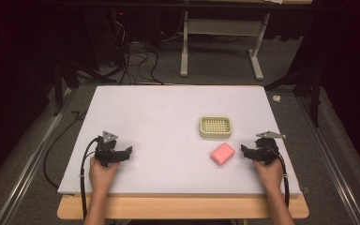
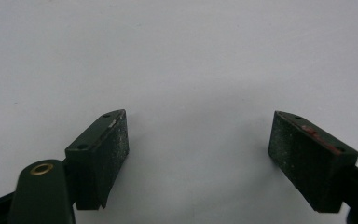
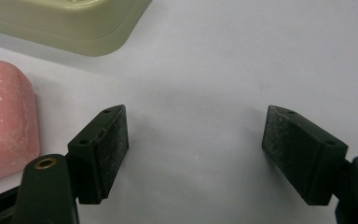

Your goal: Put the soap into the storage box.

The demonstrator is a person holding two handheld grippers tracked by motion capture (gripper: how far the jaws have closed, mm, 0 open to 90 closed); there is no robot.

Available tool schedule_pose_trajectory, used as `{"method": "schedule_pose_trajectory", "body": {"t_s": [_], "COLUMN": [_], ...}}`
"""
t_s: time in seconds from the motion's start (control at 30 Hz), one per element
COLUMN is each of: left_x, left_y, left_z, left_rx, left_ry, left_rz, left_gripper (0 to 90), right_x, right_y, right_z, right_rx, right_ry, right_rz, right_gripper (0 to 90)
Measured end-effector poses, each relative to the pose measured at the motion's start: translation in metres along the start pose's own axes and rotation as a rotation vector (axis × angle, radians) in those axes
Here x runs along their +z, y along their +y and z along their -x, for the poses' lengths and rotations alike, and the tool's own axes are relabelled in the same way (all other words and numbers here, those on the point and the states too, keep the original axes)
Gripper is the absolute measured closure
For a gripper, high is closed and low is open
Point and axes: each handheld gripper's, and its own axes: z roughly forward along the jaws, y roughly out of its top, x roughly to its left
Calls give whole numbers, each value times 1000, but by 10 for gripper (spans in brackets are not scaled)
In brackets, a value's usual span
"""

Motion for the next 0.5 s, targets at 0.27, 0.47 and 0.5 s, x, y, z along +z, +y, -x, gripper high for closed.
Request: {"method": "schedule_pose_trajectory", "body": {"t_s": [0.27,0.47,0.5], "left_x": [0,0,0], "left_y": [0,0,0], "left_z": [0,0,0], "left_rx": [0,0,0], "left_ry": [0,0,0], "left_rz": [0,0,2], "left_gripper": [206,206,206], "right_x": [0,0,0], "right_y": [0,0,0], "right_z": [0,0,0], "right_rx": [1,-1,-1], "right_ry": [1,1,2], "right_rz": [0,-3,-3], "right_gripper": [231,231,230]}}
